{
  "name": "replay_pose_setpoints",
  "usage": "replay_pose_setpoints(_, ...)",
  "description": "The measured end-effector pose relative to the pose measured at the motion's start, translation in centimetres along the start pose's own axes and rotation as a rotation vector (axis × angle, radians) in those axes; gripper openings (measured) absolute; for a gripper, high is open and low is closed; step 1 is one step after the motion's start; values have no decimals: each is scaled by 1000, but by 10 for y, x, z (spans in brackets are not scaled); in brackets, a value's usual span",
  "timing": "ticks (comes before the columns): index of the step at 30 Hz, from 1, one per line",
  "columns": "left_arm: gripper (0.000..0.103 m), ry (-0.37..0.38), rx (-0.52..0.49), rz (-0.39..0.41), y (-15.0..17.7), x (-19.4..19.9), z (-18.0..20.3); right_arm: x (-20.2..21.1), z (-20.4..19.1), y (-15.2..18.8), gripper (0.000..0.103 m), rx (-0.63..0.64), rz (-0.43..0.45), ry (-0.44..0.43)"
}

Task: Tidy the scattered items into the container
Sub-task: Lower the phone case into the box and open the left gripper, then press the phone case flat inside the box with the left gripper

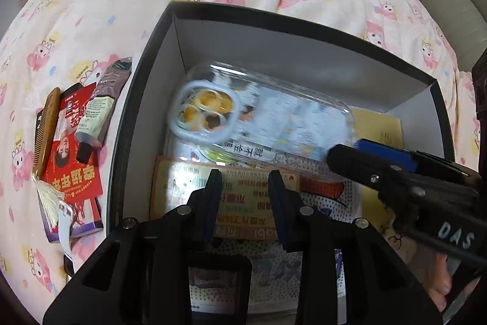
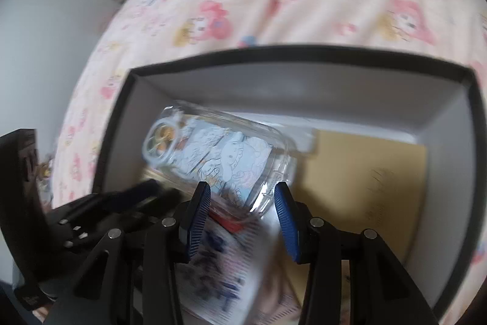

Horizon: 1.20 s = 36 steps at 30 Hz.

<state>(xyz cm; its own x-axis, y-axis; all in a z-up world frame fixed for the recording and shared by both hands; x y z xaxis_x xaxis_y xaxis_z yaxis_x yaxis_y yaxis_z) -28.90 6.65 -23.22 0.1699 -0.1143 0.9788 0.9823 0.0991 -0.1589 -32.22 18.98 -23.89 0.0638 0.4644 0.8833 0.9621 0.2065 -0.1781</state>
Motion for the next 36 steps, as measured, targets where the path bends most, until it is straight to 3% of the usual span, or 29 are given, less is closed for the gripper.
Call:
replay_pose_setpoints(4,33,66,-69,12,3,8,16,25,1,-8,41,0,110,52)
replay_pose_setpoints(6,33,106,-122,-12,6,6,28,35,17,-8,41,-27,143,160)
replay_pose_setpoints(8,33,100,-151,-38,7,-2,38,35,37,-5,41,-72,126,258)
replay_pose_setpoints(11,32,54,-148,-27,-5,-9,41,22,47,0,41,-126,63,220)
replay_pose_setpoints(13,30,88,-106,-40,-12,-11,40,18,47,1,41,-133,45,206)
replay_pose_setpoints(20,30,167,-110,-8,-12,12,42,13,53,-2,41,-141,36,267)
replay_pose_setpoints(27,30,172,-162,22,-19,11,61,26,62,-3,41,-157,87,316)
replay_pose_setpoints(30,30,156,-152,33,-29,11,63,36,70,-5,39,-187,121,299)
replay_pose_setpoints(36,29,-6,-79,35,-47,2,35,21,64,-5,40,-155,85,323)
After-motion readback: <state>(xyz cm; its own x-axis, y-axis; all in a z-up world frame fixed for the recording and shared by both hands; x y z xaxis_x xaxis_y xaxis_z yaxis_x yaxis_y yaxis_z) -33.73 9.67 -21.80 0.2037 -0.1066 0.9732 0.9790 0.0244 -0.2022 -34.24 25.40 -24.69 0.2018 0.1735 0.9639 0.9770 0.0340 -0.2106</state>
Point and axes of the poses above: each gripper's, at about its wrist camera, not at the fingertips, and x roughly against the way its jaws point, z to its right, y to its underside, the point moved 10 cm from there along -x, roughly the way its jaws point, and after that the axes turned 8 degrees about -z, right-handed, at the moved point
